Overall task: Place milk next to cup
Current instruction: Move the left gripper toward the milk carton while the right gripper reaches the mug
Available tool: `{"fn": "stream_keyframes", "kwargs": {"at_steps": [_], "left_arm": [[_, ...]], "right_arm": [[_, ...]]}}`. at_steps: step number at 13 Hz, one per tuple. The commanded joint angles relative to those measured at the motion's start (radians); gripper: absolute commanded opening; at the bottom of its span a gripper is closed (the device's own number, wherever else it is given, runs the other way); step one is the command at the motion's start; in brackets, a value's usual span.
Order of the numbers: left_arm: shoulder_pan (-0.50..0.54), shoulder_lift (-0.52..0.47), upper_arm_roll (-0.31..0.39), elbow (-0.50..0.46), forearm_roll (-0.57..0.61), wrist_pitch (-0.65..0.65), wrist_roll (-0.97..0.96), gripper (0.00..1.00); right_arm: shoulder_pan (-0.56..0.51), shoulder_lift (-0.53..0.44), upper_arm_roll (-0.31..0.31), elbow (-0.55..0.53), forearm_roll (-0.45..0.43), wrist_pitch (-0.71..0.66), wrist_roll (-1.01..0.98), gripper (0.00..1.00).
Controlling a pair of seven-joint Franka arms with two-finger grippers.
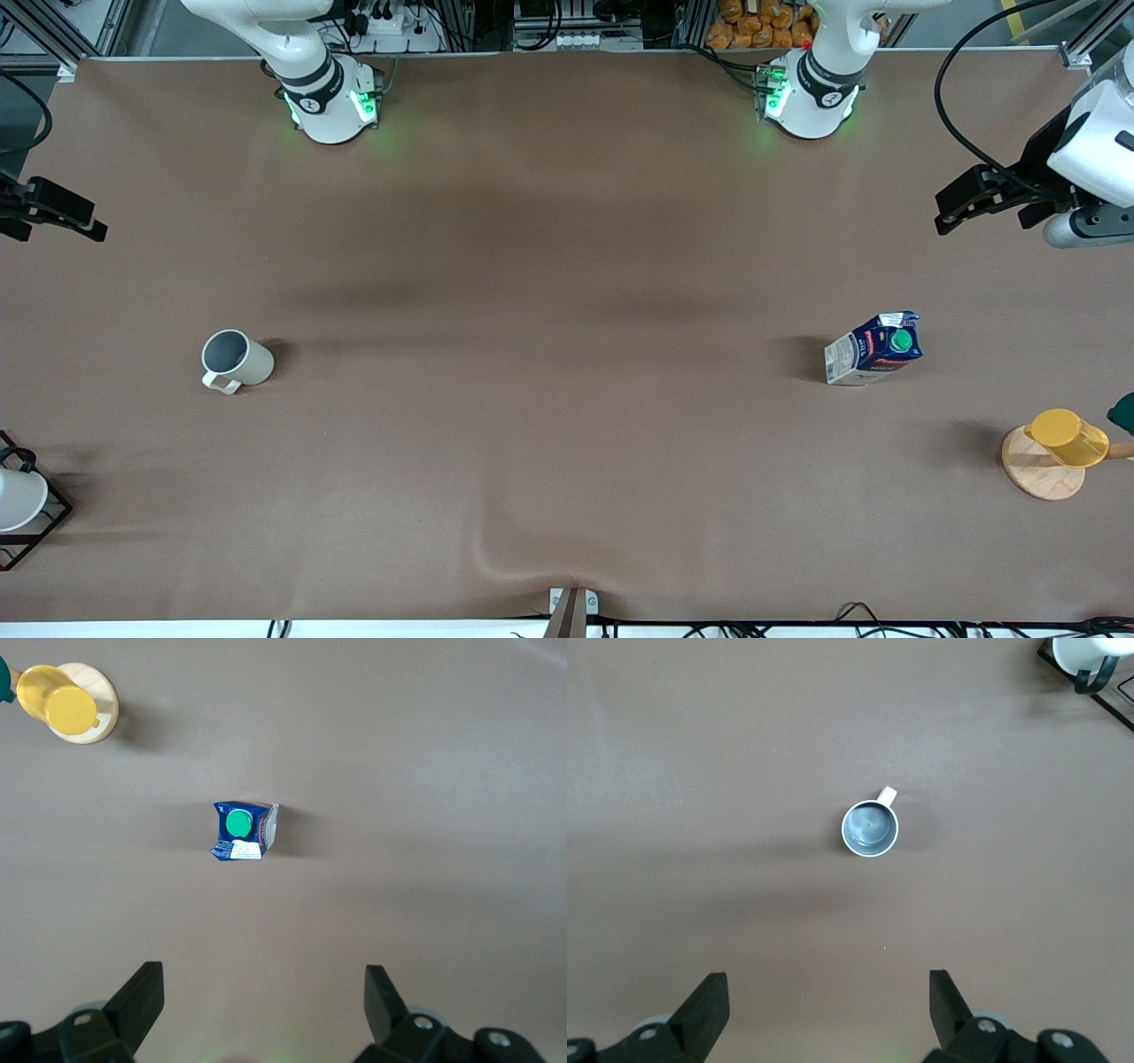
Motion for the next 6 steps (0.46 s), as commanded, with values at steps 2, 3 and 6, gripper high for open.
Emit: {"fn": "stream_keyframes", "kwargs": {"at_steps": [2, 3, 6], "left_arm": [[0.001, -0.009, 0.020, 0.005, -0.002, -0.015, 0.027, 1.00], [0.007, -0.006, 0.022, 0.004, -0.007, -0.014, 0.030, 1.00], [0.025, 0.048, 0.023, 0.001, -0.015, 0.008, 0.035, 1.00]], "right_arm": [[-0.013, -0.007, 0.006, -0.006, 0.015, -0.004, 0.000, 1.00], [-0.013, -0.003, 0.006, -0.006, 0.016, -0.004, 0.000, 1.00], [-0.024, 0.033, 0.005, -0.006, 0.018, 0.002, -0.003, 1.00]]}}
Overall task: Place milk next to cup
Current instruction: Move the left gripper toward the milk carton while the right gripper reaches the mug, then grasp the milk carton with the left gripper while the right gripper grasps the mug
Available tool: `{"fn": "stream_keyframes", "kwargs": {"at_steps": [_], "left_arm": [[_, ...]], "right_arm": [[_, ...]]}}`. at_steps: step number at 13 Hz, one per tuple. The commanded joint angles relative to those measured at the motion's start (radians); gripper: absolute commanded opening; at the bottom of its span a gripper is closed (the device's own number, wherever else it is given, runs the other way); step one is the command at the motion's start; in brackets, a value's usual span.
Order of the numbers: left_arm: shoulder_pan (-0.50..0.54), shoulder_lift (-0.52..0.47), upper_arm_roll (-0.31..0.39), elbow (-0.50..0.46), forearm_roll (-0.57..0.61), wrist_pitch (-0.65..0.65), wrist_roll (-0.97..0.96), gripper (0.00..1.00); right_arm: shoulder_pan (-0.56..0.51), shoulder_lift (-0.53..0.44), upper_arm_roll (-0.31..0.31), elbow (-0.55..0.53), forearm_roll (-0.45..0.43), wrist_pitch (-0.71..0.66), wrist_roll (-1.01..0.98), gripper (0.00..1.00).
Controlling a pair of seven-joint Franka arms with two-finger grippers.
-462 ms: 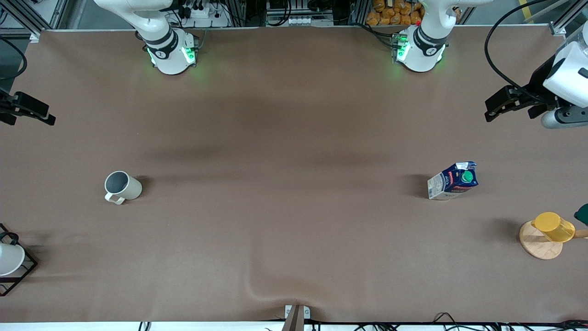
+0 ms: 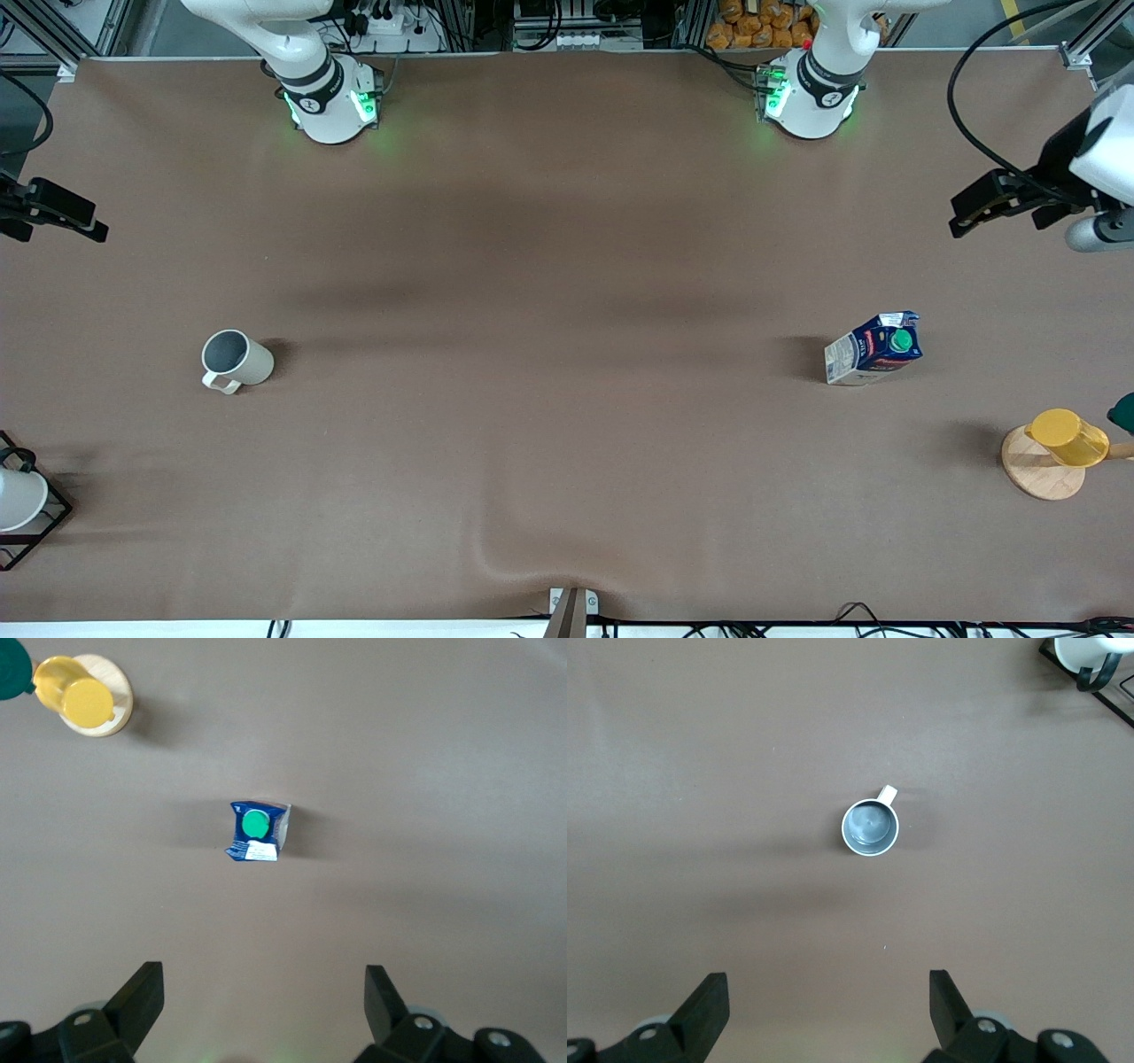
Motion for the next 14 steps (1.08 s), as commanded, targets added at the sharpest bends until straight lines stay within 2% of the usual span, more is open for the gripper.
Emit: {"fn": "stream_keyframes", "kwargs": {"at_steps": [1, 3, 8, 11, 14], "left_arm": [[-0.001, 0.072, -0.001, 0.001, -0.006, 0.034, 0.031, 1.00], [0.009, 0.153, 0.001, -0.007, -0.002, 0.084, 0.031, 1.00], [0.021, 0.325, 0.002, -0.011, -0.002, 0.233, 0.024, 1.00], [0.055, 0.353, 0.002, -0.057, -0.001, 0.252, 0.030, 1.00], [0.058, 0.370, 0.002, -0.105, -0.001, 0.253, 0.030, 1.00]], "right_arm": [[-0.024, 0.042, 0.004, -0.004, 0.016, 0.003, -0.003, 1.00], [-0.048, 0.080, 0.004, -0.020, 0.016, 0.019, -0.003, 1.00], [-0.088, 0.192, 0.005, -0.083, 0.016, 0.158, -0.054, 1.00], [-0.120, 0.275, 0.004, -0.116, 0.016, 0.294, -0.216, 1.00], [-0.125, 0.349, 0.005, -0.185, 0.016, 0.429, -0.229, 1.00]]}}
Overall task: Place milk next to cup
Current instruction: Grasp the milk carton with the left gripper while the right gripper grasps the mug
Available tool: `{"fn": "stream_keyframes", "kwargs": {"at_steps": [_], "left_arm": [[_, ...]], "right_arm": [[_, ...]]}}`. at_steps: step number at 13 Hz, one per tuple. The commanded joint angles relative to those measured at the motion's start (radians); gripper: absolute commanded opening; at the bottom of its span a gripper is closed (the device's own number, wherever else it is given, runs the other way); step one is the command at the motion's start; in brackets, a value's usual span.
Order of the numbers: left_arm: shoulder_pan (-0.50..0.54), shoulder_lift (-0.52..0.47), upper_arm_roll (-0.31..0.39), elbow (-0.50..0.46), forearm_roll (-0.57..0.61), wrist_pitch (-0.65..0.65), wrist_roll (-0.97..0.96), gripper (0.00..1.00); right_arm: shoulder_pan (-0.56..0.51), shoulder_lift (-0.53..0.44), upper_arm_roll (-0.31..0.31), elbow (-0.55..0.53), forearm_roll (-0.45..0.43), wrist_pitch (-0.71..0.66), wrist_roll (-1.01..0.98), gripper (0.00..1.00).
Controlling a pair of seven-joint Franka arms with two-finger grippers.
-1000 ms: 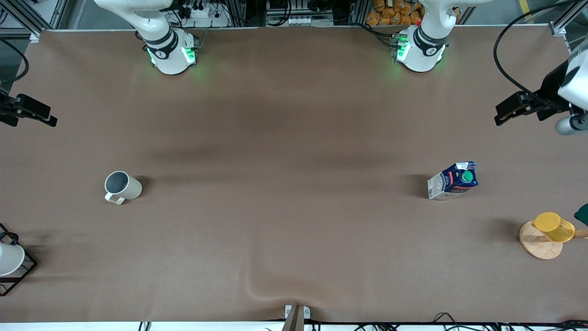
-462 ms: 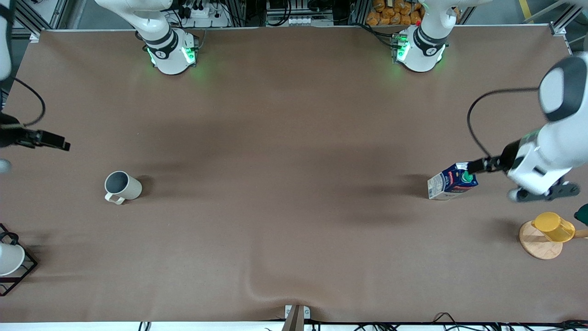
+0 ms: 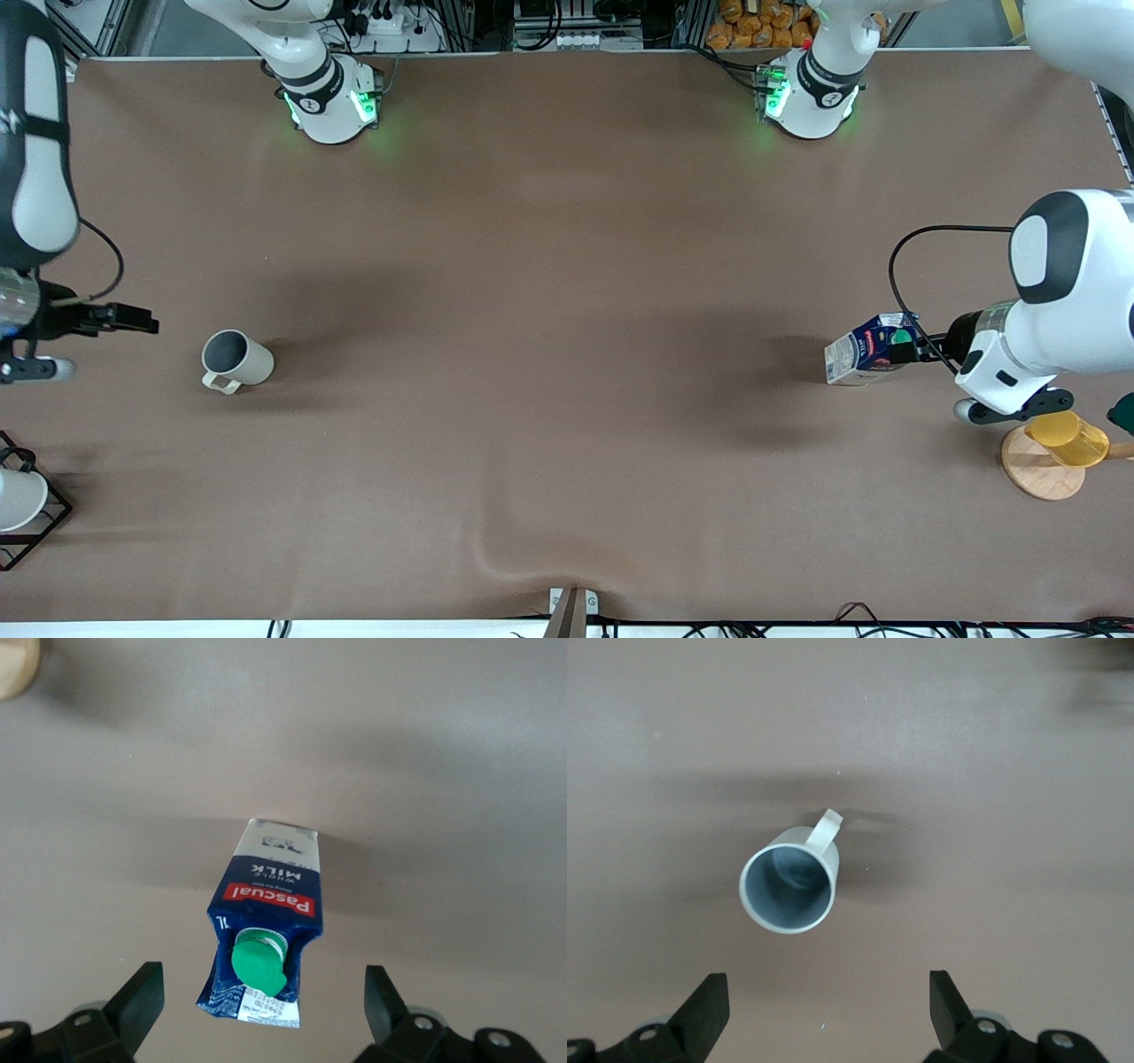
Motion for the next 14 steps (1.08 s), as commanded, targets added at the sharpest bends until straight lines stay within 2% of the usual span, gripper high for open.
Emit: {"fn": "stream_keyframes", "kwargs": {"at_steps": [1, 5, 7, 9, 11, 12, 13, 14], "left_arm": [[0.001, -0.005, 0.000, -0.051, -0.001, 0.015, 0.017, 1.00], [0.001, 0.007, 0.000, -0.095, -0.001, 0.020, 0.017, 1.00], [0.012, 0.022, 0.000, -0.095, -0.001, 0.020, 0.017, 1.00], [0.018, 0.034, 0.000, -0.095, 0.005, 0.031, 0.017, 1.00], [0.025, 0.051, 0.000, -0.095, 0.005, 0.037, 0.017, 1.00], [0.029, 0.054, 0.000, -0.094, 0.005, 0.038, 0.017, 0.82], [0.029, 0.054, -0.002, -0.095, 0.004, 0.040, 0.014, 0.68], [0.027, 0.054, -0.002, -0.095, 0.004, 0.041, 0.014, 0.55]], "right_arm": [[-0.013, 0.051, 0.010, -0.054, 0.014, 0.095, -0.021, 1.00], [-0.007, 0.086, 0.012, -0.142, 0.019, 0.236, -0.023, 0.99], [-0.005, 0.108, 0.015, -0.160, 0.020, 0.281, -0.020, 0.80], [-0.002, 0.134, 0.015, -0.160, 0.084, 0.298, -0.021, 0.65], [0.001, 0.149, 0.015, -0.161, 0.099, 0.307, -0.021, 0.33], [0.004, 0.148, 0.015, -0.160, 0.099, 0.304, -0.020, 0.08], [0.004, 0.148, 0.015, -0.160, 0.099, 0.301, -0.020, 0.00], [0.011, 0.148, 0.015, -0.159, 0.099, 0.300, -0.020, 0.00]]}}
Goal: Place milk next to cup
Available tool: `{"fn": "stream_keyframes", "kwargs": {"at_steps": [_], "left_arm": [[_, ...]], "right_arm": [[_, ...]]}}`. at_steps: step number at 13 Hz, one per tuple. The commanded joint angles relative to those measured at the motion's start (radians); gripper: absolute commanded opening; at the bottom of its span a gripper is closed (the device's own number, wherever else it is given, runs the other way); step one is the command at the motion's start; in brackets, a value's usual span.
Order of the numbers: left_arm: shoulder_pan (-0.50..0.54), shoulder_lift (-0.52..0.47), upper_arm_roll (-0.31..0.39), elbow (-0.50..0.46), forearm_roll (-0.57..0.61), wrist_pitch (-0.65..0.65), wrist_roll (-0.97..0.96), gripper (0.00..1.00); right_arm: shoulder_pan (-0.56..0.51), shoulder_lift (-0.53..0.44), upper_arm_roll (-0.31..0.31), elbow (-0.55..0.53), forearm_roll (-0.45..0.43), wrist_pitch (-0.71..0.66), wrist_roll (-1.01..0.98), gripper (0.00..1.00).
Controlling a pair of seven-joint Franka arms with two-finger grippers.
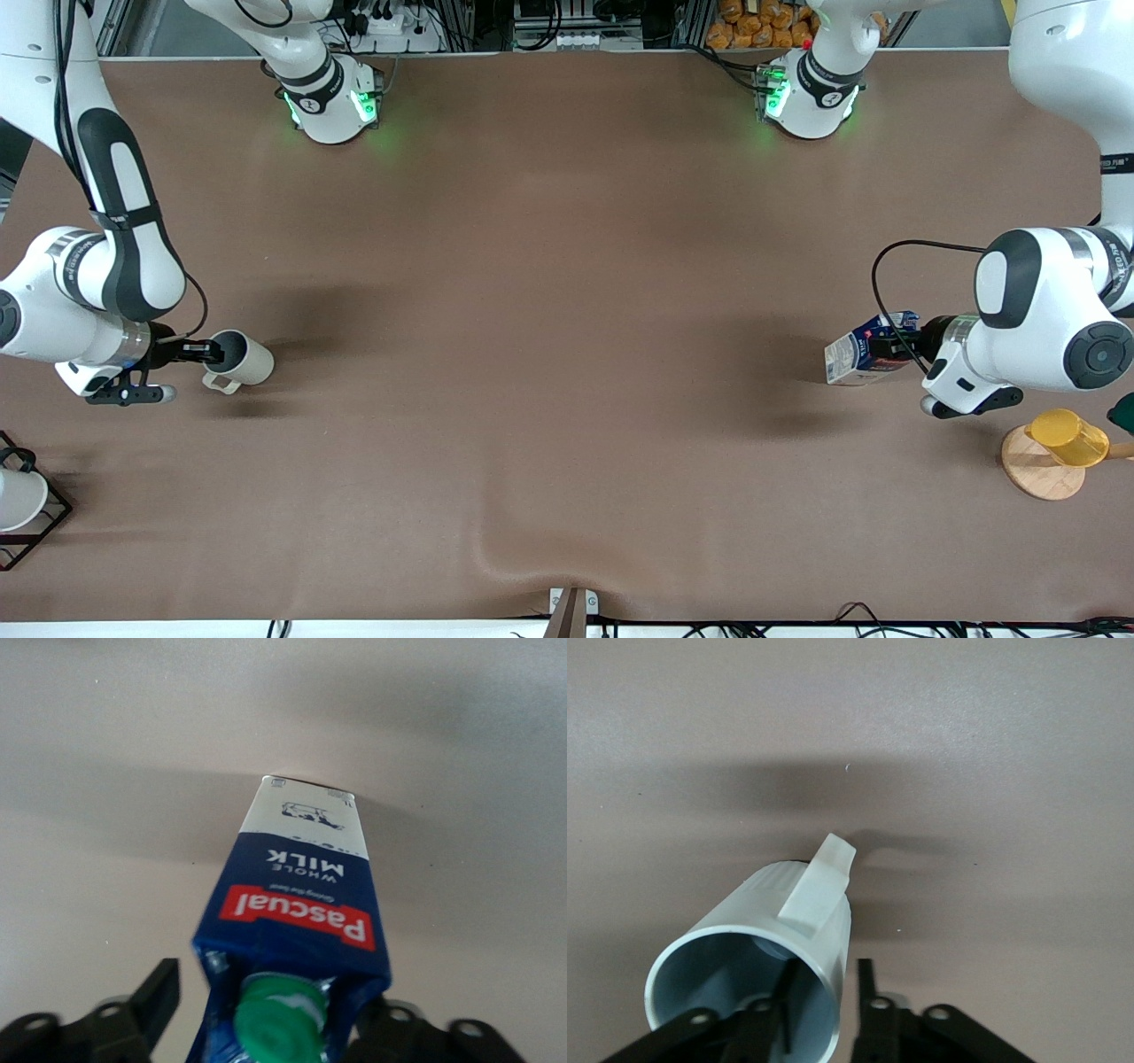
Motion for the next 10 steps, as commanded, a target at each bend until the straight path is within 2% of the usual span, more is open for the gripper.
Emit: {"fn": "stream_keyframes", "kwargs": {"at_steps": [1, 2, 5, 9, 10], "left_arm": [[-0.001, -0.002, -0.002, 0.000, 0.004, 0.013, 0.014, 0.49], [-0.001, -0.004, -0.002, 0.004, 0.004, 0.013, 0.014, 0.46], [-0.005, -0.014, -0.009, 0.014, 0.002, 0.011, 0.005, 0.45], [-0.022, -0.068, -0.013, 0.038, -0.007, 0.001, -0.001, 0.45], [-0.022, -0.082, -0.024, 0.046, -0.004, -0.015, 0.002, 0.45]], "right_arm": [[0.015, -0.007, 0.000, 0.003, 0.020, -0.003, -0.010, 0.00], [0.016, -0.010, 0.000, 0.008, 0.019, -0.009, -0.005, 0.00], [0.036, -0.022, 0.002, 0.064, 0.020, -0.096, 0.016, 0.00], [0.116, -0.031, 0.005, 0.176, 0.028, -0.269, 0.216, 0.00], [0.142, -0.036, 0.009, 0.181, 0.069, -0.293, 0.275, 0.00]]}}
